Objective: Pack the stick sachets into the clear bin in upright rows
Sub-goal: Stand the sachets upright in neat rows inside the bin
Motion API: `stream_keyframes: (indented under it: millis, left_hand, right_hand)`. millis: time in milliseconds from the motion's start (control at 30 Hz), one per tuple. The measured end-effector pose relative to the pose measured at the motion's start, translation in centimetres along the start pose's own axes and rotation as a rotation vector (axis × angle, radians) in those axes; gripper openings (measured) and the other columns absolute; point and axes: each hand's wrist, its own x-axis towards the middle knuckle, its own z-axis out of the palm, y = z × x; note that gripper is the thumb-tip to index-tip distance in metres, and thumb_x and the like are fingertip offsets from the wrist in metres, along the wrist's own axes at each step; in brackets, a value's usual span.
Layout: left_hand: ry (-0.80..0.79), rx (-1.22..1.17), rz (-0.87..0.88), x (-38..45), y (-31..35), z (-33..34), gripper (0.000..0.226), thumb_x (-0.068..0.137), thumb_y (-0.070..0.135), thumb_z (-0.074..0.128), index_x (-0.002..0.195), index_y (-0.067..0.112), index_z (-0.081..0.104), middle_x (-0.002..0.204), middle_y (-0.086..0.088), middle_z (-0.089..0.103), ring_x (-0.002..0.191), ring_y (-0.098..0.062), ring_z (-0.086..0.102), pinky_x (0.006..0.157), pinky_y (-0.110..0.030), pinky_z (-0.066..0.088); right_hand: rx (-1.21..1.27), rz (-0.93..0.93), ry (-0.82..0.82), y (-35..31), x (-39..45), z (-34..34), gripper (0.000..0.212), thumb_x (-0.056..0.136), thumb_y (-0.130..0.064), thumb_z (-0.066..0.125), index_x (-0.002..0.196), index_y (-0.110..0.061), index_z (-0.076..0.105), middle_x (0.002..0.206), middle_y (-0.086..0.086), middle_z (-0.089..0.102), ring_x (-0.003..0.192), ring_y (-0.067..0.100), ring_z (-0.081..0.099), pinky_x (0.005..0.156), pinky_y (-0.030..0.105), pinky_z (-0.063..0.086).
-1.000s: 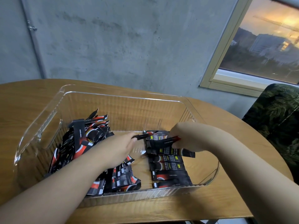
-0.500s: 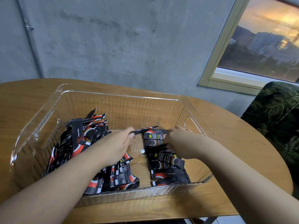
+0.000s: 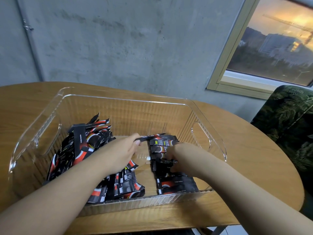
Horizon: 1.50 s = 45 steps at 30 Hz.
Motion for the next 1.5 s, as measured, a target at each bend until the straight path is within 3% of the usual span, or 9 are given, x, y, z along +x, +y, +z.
stream_keyframes:
  millis: [267,567,833,1100,1267,1500]
  left_hand:
    - [-0.015,-0.030,-0.008,0.1,-0.4,0.2,0.026,0.101,0.043,0.022,0.088,0.030,0.041,0.106,-0.013,0.068,0.099,-0.031,0.064,0.083,-0.048,0.048]
    - [-0.009,-0.037,-0.010,0.2,-0.5,0.3,0.026,0.102,0.042,0.022,0.092,0.029,0.042,0.104,-0.012,0.069,0.099,-0.031,0.063,0.085,-0.049,0.048]
    - [-0.007,-0.036,-0.002,0.2,-0.7,0.3,0.026,0.101,0.043,0.022,0.088,0.031,0.041,0.103,-0.013,0.069,0.098,-0.031,0.064,0.084,-0.050,0.050]
    - [-0.004,-0.035,0.004,0.2,-0.5,0.3,0.026,0.101,0.042,0.022,0.088,0.029,0.041,0.102,-0.012,0.069,0.098,-0.031,0.064,0.084,-0.049,0.049]
    - [-0.010,-0.017,0.004,0.1,-0.5,0.3,0.027,0.101,0.042,0.022,0.087,0.029,0.041,0.103,-0.012,0.069,0.096,-0.030,0.064,0.081,-0.048,0.049]
    - [-0.018,-0.006,0.002,0.1,-0.5,0.2,0.026,0.101,0.043,0.022,0.088,0.031,0.041,0.102,-0.011,0.069,0.096,-0.031,0.064,0.082,-0.048,0.049]
  right_hand:
    - [0.010,-0.075,0.009,-0.3,-0.5,0.9,0.036,0.084,-0.017,0.066,0.120,-0.017,0.060,0.118,0.003,0.059,0.109,0.022,0.054,0.085,0.029,0.044]
    - [-0.058,-0.063,0.066,-0.1,-0.9,1.3,0.033,0.083,-0.006,0.056,0.115,-0.014,0.060,0.116,0.005,0.057,0.109,0.024,0.054,0.084,0.034,0.050]
    - [-0.067,-0.042,0.045,0.0,-0.8,1.5,0.030,0.087,-0.024,0.062,0.116,-0.017,0.063,0.114,0.004,0.062,0.107,0.023,0.057,0.085,0.033,0.047]
    - [-0.016,-0.039,0.100,0.1,-0.6,1.7,0.023,0.087,-0.010,0.056,0.109,-0.016,0.061,0.108,0.005,0.059,0.100,0.025,0.057,0.075,0.031,0.044]
    - [-0.066,0.011,0.113,0.6,-0.3,2.2,0.015,0.086,0.000,0.054,0.089,-0.015,0.057,0.089,0.002,0.056,0.080,0.022,0.054,0.065,0.028,0.038]
    - [-0.065,-0.007,0.145,0.0,0.4,2.5,0.025,0.086,0.002,0.053,0.104,-0.014,0.062,0.097,0.005,0.060,0.091,0.024,0.056,0.064,0.028,0.036]
